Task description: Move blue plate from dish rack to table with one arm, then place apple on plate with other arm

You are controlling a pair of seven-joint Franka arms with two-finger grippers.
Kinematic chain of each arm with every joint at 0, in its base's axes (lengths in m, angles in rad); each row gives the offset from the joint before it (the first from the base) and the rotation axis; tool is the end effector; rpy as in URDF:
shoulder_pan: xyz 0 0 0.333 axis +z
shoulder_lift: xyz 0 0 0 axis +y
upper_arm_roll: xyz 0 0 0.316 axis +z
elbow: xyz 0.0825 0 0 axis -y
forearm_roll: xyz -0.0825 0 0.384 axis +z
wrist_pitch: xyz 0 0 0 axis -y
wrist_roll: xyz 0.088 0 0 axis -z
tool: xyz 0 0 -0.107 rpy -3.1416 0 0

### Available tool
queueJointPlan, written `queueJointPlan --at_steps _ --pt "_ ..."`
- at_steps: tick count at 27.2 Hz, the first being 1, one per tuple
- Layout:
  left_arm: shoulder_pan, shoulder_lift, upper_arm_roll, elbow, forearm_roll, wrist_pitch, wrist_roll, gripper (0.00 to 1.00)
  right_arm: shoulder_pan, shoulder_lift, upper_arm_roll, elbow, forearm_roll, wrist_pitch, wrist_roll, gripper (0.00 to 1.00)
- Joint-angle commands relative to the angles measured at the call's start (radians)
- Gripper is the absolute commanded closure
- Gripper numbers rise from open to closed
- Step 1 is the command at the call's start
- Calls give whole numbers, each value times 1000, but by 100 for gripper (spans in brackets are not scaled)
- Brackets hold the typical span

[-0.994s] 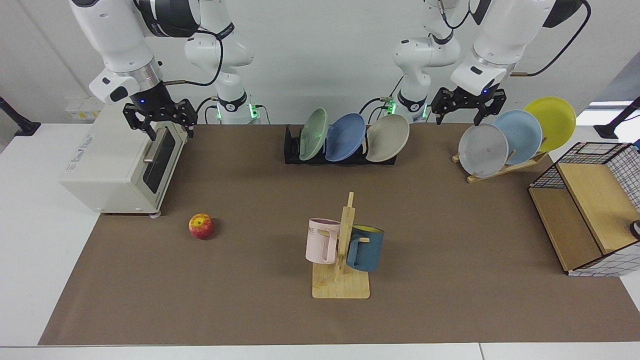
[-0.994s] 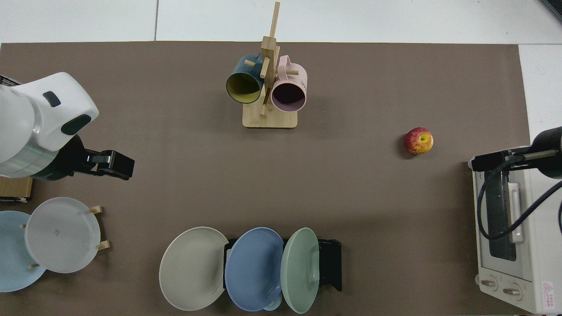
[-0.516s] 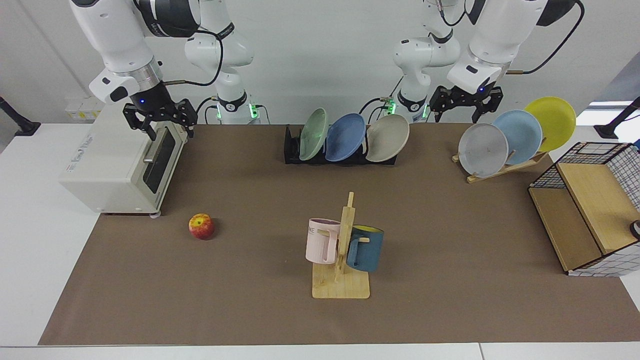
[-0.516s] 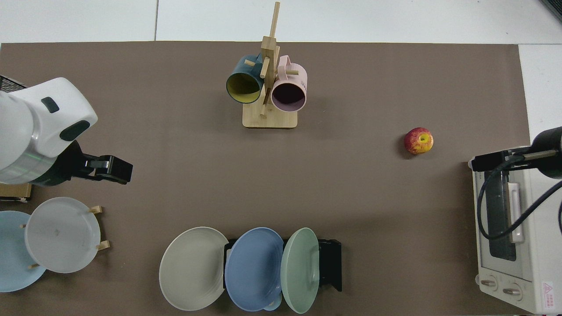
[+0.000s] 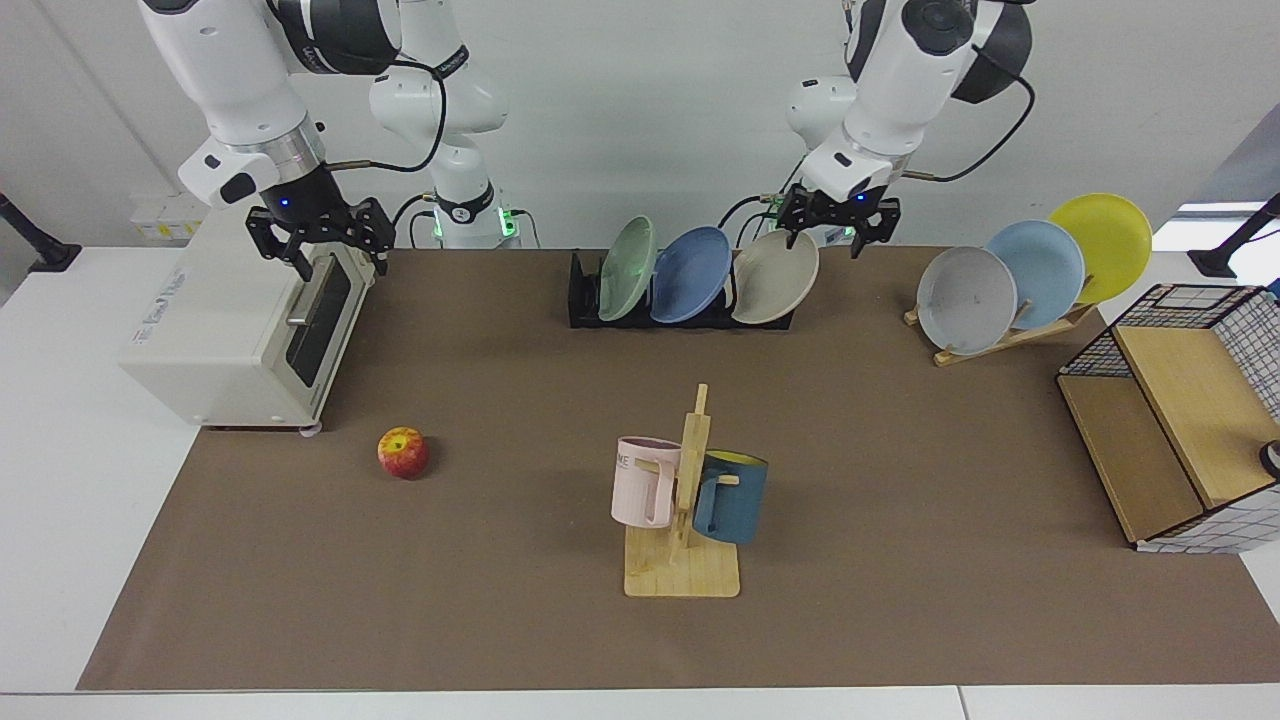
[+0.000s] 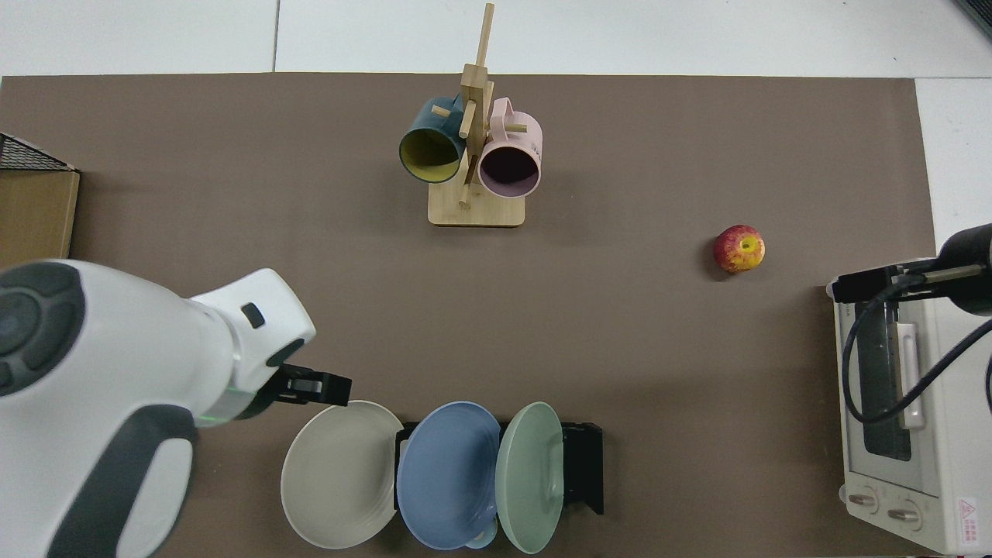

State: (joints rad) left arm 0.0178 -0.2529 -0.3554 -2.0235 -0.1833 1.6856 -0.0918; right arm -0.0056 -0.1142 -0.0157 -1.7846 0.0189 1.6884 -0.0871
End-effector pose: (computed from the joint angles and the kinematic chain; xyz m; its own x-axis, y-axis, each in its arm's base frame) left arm 0.4390 -0.1869 0.5422 0.9733 -0.2028 -0.1077 -0.1945 -0.9774 0.0823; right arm 0.5261 -0.0098 0.5949 0.9978 0.0636 0.0197 0.0640 -0.9978 -0.0189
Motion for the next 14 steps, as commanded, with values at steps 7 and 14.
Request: queueJointPlan --at_steps 7,14 --pt "1 -184 -186 -334 -153 233 -45 1 -4 -15 3 -18 6 13 20 0" --pt "4 -161 -312 -409 -192 396 -163 1 -4 -15 5 -18 6 13 20 0"
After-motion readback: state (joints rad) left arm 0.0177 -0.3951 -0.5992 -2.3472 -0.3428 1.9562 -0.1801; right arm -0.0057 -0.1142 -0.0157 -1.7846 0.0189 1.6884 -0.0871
